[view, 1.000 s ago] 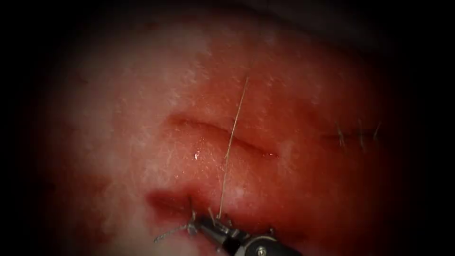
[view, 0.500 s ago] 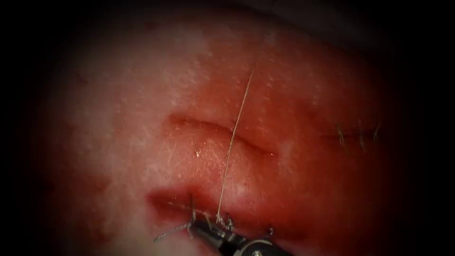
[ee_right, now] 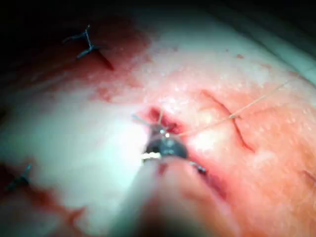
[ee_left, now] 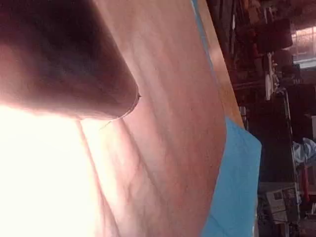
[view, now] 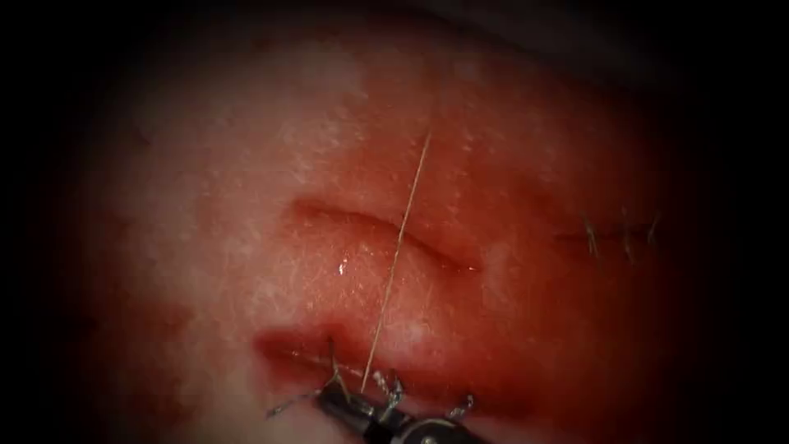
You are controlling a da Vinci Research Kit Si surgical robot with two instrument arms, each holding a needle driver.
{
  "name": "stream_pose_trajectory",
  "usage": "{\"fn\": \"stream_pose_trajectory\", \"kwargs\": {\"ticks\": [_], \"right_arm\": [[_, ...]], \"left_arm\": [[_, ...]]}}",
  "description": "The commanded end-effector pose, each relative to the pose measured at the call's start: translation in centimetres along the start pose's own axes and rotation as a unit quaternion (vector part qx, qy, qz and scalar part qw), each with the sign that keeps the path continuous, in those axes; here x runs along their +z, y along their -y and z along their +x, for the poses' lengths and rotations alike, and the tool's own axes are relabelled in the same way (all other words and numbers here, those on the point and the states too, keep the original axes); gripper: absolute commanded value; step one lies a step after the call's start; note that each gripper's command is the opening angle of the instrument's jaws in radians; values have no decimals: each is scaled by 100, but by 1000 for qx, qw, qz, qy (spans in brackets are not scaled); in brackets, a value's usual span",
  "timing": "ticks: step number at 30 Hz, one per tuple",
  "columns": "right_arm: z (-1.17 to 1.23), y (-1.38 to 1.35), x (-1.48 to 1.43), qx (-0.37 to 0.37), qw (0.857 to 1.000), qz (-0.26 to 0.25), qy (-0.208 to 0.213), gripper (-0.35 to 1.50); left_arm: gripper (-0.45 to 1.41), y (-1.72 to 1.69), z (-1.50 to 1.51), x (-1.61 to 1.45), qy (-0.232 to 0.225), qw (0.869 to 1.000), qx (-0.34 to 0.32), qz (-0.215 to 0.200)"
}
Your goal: Wound Closure
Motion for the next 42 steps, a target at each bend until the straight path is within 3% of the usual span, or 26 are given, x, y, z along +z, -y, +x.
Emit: {"fn": "stream_pose_trajectory", "kwargs": {"ticks": [1,3,4,5,8,10,11,13,17,20,22,28,33,36,37,42], "right_arm": [[6,-2,8,0,1000,-1,-3,29],[8,-2,7,1,1000,-1,-2,73],[16,-2,4,5,1000,0,-2,111],[23,-1,2,7,1000,1,-1,125],[35,1,-5,12,1000,3,1,132],[47,3,-16,18,1000,7,3,135],[59,6,-27,22,1000,16,7,138],[76,4,-37,24,999,31,10,132],[103,-10,-41,19,999,38,2,128],[128,-38,-37,9,998,60,5,122],[131,-47,-30,7,998,68,6,118],[118,-58,36,-15,995,93,13,110],[120,-57,74,-22,995,99,23,103],[124,-68,106,-22,996,88,22,98],[130,-81,122,-20,997,79,3,95],[151,-105,119,1,995,89,-41,86]], "left_arm": [[-35,6,7,-8,-6,1000,-8,-15],[-35,1,8,-27,-9,999,-14,-30],[-35,-11,10,-60,-14,998,-31,-57],[-35,-21,12,-87,-24,996,-39,-72],[-35,-34,14,-126,-36,994,-49,-90],[-35,-45,16,-166,-38,993,-52,-99],[-35,-56,17,-205,-44,991,-60,-107],[-35,-72,20,-241,-59,990,-67,-113],[-35,-103,22,-280,-69,989,-64,-116],[-35,-142,22,-318,-73,989,-63,-116],[-35,-154,20,-334,-76,988,-65,-114],[-35,-192,17,-388,-85,987,-79,-109],[-35,-222,15,-410,-83,986,-87,-113],[-35,-245,11,-425,-96,983,-96,-123],[-35,-264,5,-430,-97,983,-97,-125],[-35,-295,-10,-426,-98,983,-94,-124]]}}
